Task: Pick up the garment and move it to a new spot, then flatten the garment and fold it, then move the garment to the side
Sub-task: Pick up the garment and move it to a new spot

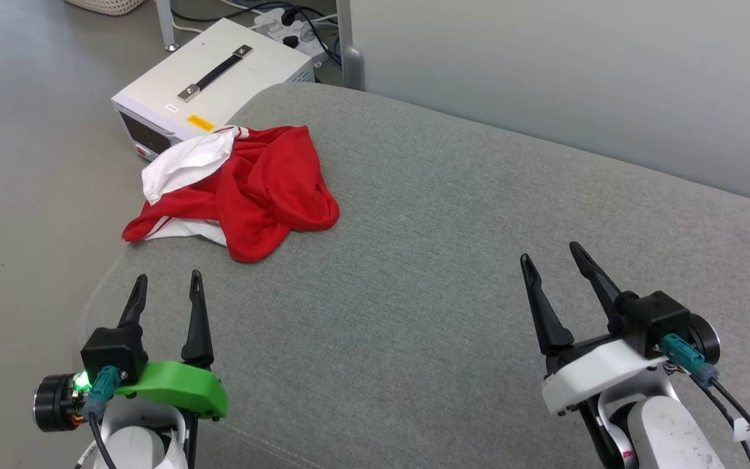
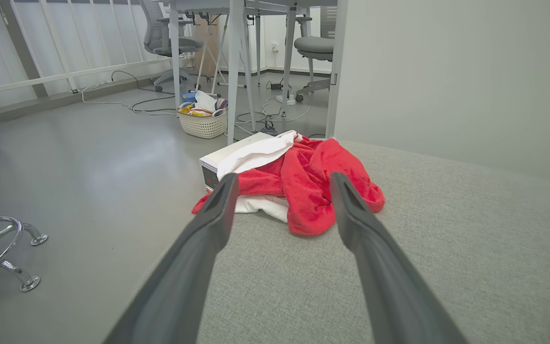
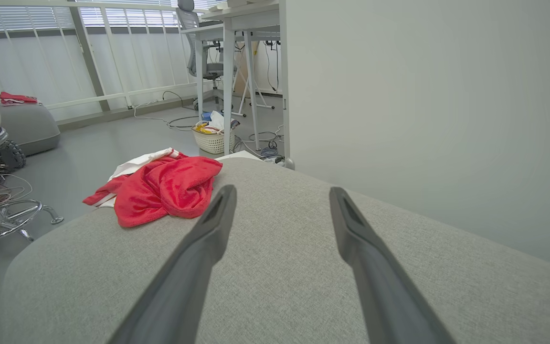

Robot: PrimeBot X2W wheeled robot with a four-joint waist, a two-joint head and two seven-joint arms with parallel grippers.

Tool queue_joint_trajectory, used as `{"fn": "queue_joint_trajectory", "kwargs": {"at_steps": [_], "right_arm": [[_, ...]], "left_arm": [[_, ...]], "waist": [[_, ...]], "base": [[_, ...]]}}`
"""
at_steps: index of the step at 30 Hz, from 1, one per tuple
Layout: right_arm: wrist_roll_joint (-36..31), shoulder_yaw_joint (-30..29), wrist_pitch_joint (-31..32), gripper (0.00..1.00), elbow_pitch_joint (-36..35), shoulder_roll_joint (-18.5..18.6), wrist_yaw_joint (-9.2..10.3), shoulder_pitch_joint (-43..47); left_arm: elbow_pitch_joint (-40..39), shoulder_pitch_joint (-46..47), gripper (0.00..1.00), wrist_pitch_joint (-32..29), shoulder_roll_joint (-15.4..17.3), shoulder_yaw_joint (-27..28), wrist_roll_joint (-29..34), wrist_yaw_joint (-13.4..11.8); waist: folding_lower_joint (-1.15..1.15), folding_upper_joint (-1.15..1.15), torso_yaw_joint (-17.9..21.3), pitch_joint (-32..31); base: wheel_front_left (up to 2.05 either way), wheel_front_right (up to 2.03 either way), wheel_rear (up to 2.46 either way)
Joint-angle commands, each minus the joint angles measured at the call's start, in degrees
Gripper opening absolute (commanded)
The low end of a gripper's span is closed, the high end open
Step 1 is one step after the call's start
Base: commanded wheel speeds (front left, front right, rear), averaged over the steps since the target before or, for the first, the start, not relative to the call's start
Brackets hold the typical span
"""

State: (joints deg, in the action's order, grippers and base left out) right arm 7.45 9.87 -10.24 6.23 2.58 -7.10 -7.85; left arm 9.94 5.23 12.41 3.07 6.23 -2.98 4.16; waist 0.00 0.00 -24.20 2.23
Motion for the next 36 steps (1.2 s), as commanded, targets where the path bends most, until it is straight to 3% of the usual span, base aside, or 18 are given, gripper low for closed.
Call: {"fn": "queue_joint_trajectory", "kwargs": {"at_steps": [1,8,16,27,36], "right_arm": [[0.67,0.19,-0.44,1.00,0.28,0.26,-0.33,-1.35],[0.65,-0.03,0.13,1.00,0.17,0.28,-0.35,-3.15],[-0.93,-0.60,1.01,1.00,-1.44,0.30,-0.38,-6.50],[-3.25,-1.67,1.91,1.00,-6.66,0.30,-0.39,-11.29],[-4.50,-1.70,3.05,1.00,-11.13,0.74,-0.39,-15.01]], "left_arm": [[0.98,1.64,1.00,0.60,0.59,0.20,0.13,0.51],[8.07,8.48,1.00,1.35,3.23,1.56,-2.29,1.61],[15.87,21.61,1.00,-0.61,10.78,2.49,-8.46,3.04],[21.44,36.71,1.00,-20.23,25.42,-8.95,-29.71,3.31],[25.70,42.38,1.00,-36.31,32.27,-18.50,-42.63,3.32]], "waist": [[0.00,0.00,-0.21,0.66],[0.00,0.00,0.95,4.20],[0.00,0.00,4.77,11.06],[0.00,0.00,9.24,20.07],[0.00,0.00,11.58,26.05]], "base": [[0.00,0.00,0.00],[0.00,0.00,0.00],[0.00,0.00,0.00],[0.00,0.00,0.00],[0.00,0.00,0.00]]}}
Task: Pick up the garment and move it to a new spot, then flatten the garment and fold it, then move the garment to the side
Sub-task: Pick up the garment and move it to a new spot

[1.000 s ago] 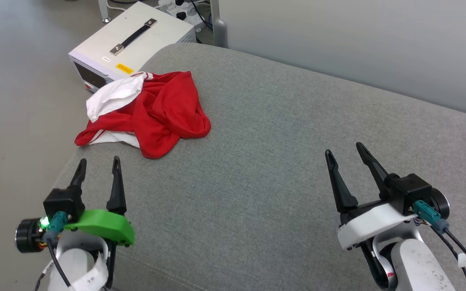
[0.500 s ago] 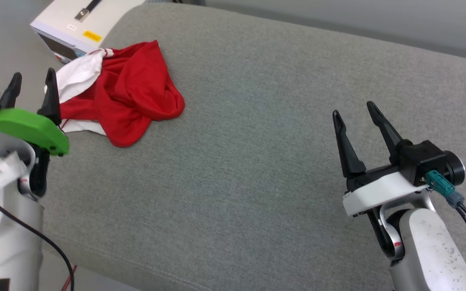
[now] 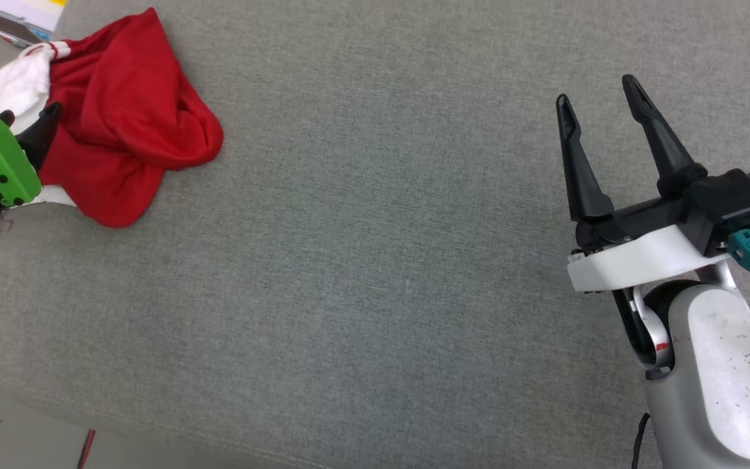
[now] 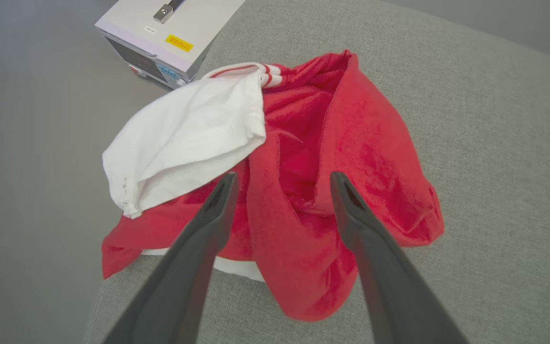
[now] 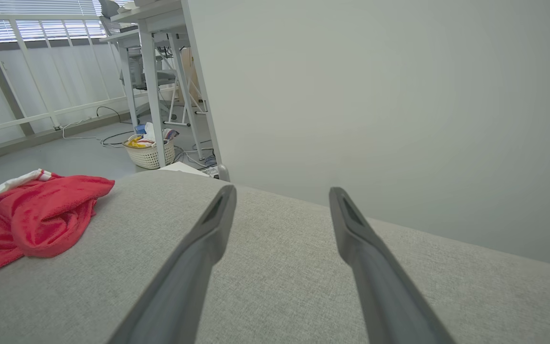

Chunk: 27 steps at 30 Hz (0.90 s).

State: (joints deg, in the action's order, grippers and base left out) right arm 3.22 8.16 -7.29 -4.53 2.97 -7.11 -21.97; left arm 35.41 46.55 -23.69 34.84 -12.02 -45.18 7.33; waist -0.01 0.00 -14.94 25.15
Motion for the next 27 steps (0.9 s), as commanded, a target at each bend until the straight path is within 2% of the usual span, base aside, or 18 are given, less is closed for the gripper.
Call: {"fn": "queue_joint_trajectory", "kwargs": {"at_steps": [1,12,18,19,20,21,27], "right_arm": [[-0.40,0.01,0.01,1.00,-0.89,0.39,-0.37,-1.17],[0.67,1.40,0.14,1.00,-6.59,0.90,-0.37,-3.10],[1.52,1.82,0.52,1.00,-8.43,1.30,-0.37,-3.12],[1.65,1.85,0.59,1.00,-8.62,1.33,-0.37,-3.07],[1.74,1.80,0.67,1.00,-8.86,1.41,-0.37,-3.01],[1.79,1.73,0.75,1.00,-9.03,1.47,-0.37,-2.96],[3.74,1.27,0.37,1.00,-9.21,1.23,-0.37,-2.43]], "left_arm": [[0.66,1.35,1.00,-1.13,0.87,-1.00,-1.32,0.15],[6.62,4.59,1.00,-11.07,2.87,-7.96,-9.29,0.15],[11.56,6.13,1.00,-16.03,2.27,-9.59,-11.08,0.08],[12.28,6.40,0.88,-16.33,2.11,-9.54,-11.24,-0.12],[13.21,6.64,0.31,-16.95,1.76,-9.53,-11.53,-0.45],[13.93,6.83,0.00,-17.49,1.54,-9.60,-11.64,-0.82],[15.65,8.34,0.00,-12.53,1.54,-9.40,-10.04,-2.09]], "waist": [[0.01,0.00,2.53,3.66],[0.01,0.00,4.43,8.17],[0.01,0.00,5.30,9.14],[0.01,0.00,5.45,9.21],[0.01,0.00,5.57,9.27],[0.01,0.00,5.64,9.31],[0.01,0.00,5.77,7.92]], "base": [[0.00,0.00,0.00],[0.00,0.00,0.00],[0.00,0.00,0.00],[0.00,0.00,0.00],[0.00,0.00,0.00],[0.00,0.00,0.00],[0.00,0.00,0.00]]}}
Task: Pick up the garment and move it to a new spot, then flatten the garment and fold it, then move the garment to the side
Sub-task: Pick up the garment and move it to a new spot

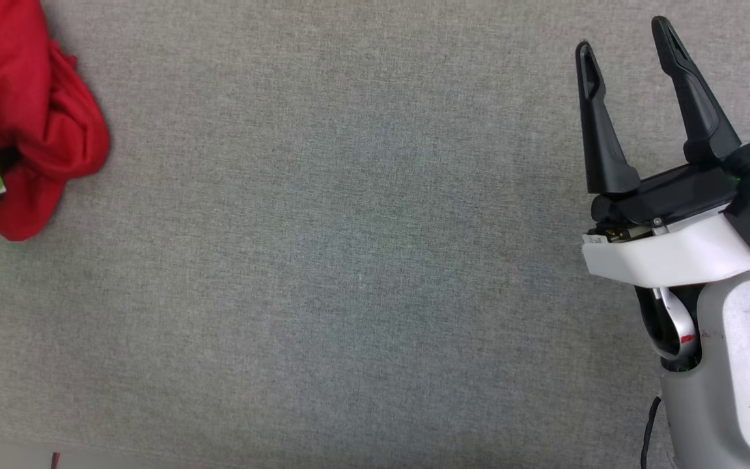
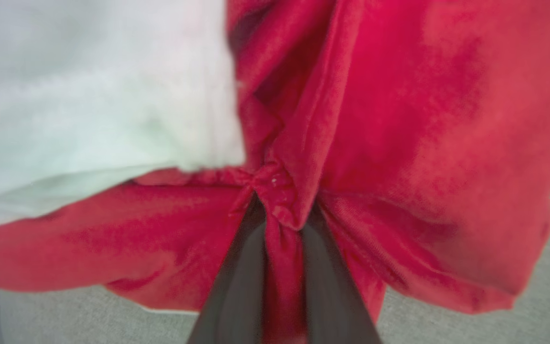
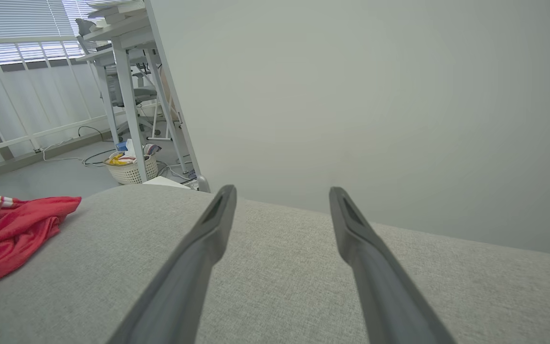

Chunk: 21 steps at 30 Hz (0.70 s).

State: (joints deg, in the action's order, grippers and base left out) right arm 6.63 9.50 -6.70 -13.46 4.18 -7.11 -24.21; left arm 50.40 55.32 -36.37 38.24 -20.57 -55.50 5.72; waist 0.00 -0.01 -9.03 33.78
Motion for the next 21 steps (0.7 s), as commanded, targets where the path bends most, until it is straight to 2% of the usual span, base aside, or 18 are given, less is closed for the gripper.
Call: {"fn": "queue_joint_trajectory", "kwargs": {"at_steps": [1,6,12,16,21], "right_arm": [[0.66,-0.11,-0.24,1.00,-0.09,-0.04,-0.37,0.00],[1.42,-0.28,-0.79,1.00,1.49,-0.28,-0.37,0.86],[2.16,-1.29,-1.55,1.00,4.14,-0.77,-0.37,3.38],[1.49,-2.18,-1.78,1.00,5.99,-0.96,-0.37,5.35],[2.10,-2.82,-1.92,1.00,8.45,-1.16,-0.37,7.94]], "left_arm": [[0.80,-0.26,0.00,1.65,-1.65,-1.10,1.09,-0.61],[0.78,0.91,0.00,10.59,-1.59,0.05,2.27,-0.28],[-0.05,0.93,0.00,19.75,-1.84,-1.57,5.90,0.37],[-1.02,0.94,0.00,24.47,-3.20,-2.76,7.85,0.42],[-3.27,0.67,0.00,27.60,-5.03,-4.07,9.18,0.46]], "waist": [[0.00,0.01,-0.19,-1.28],[0.00,0.01,-0.63,-5.23],[0.00,0.01,-1.73,-11.38],[0.00,0.01,-2.20,-15.37],[0.00,0.01,-1.83,-19.48]], "base": [[0.00,0.00,0.00],[0.00,0.00,0.00],[0.00,0.00,0.00],[0.00,0.00,0.00],[0.00,0.00,0.00]]}}
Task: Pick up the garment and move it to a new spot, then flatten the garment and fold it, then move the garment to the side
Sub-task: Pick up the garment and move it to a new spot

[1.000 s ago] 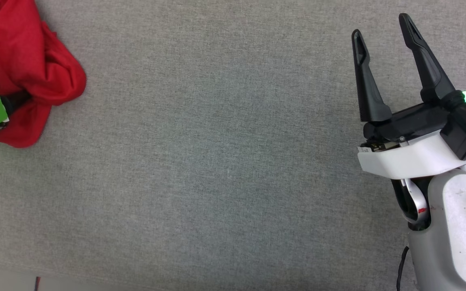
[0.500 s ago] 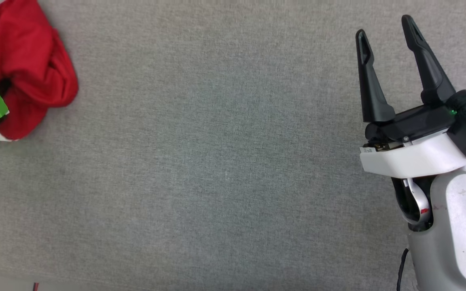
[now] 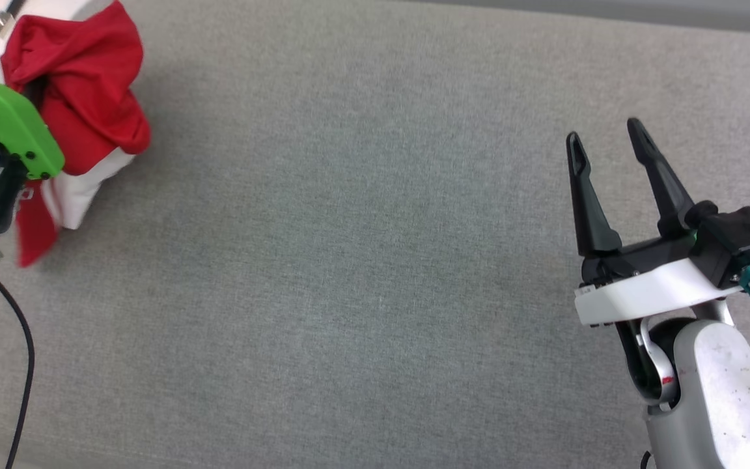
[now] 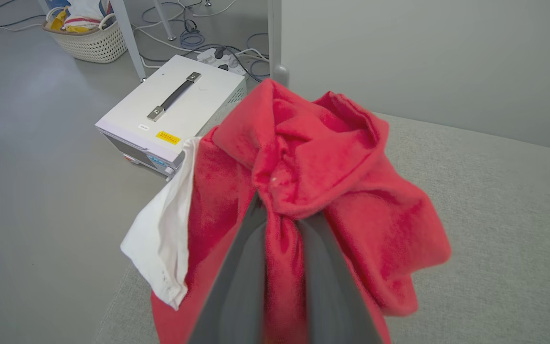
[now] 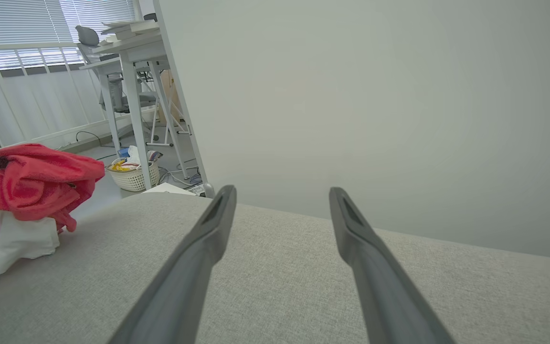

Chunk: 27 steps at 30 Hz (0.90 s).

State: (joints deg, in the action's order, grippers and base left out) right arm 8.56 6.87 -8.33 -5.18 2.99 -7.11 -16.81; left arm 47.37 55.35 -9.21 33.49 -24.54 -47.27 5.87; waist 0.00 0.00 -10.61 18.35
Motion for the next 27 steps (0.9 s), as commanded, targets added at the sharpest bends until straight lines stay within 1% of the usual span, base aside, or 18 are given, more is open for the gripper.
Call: {"fn": "queue_joint_trajectory", "kwargs": {"at_steps": [1,8,14,21,27], "right_arm": [[0.37,-0.37,-0.18,1.00,0.81,-0.01,-0.37,1.06],[0.67,-1.89,-0.34,1.00,3.34,-0.09,-0.37,4.21],[1.44,-3.38,-0.24,1.00,4.22,-0.10,-0.37,6.43],[1.86,-5.35,-0.01,1.00,4.06,-0.11,-0.37,8.07],[2.74,-7.00,0.02,1.00,3.54,-0.11,-0.37,8.52]], "left_arm": [[-0.97,0.35,0.00,0.85,-0.55,-0.64,1.42,0.34],[-7.70,-1.80,0.00,1.74,-2.63,-4.47,4.36,0.09],[-14.91,-5.54,0.00,0.71,-5.45,-7.48,4.66,-0.05],[-25.63,-10.97,0.00,-1.72,-8.98,-11.82,4.36,-0.21],[-33.58,-15.03,0.00,-3.13,-12.81,-16.32,4.55,-0.57]], "waist": [[0.00,0.00,-0.02,-4.90],[0.00,0.00,2.04,-9.31],[0.00,0.00,4.63,-11.38],[0.00,0.00,8.15,-12.03],[0.00,0.00,11.10,-10.35]], "base": [[0.00,0.00,0.00],[0.00,0.00,0.00],[0.00,0.00,0.00],[0.00,0.00,0.00],[0.00,0.00,0.00]]}}
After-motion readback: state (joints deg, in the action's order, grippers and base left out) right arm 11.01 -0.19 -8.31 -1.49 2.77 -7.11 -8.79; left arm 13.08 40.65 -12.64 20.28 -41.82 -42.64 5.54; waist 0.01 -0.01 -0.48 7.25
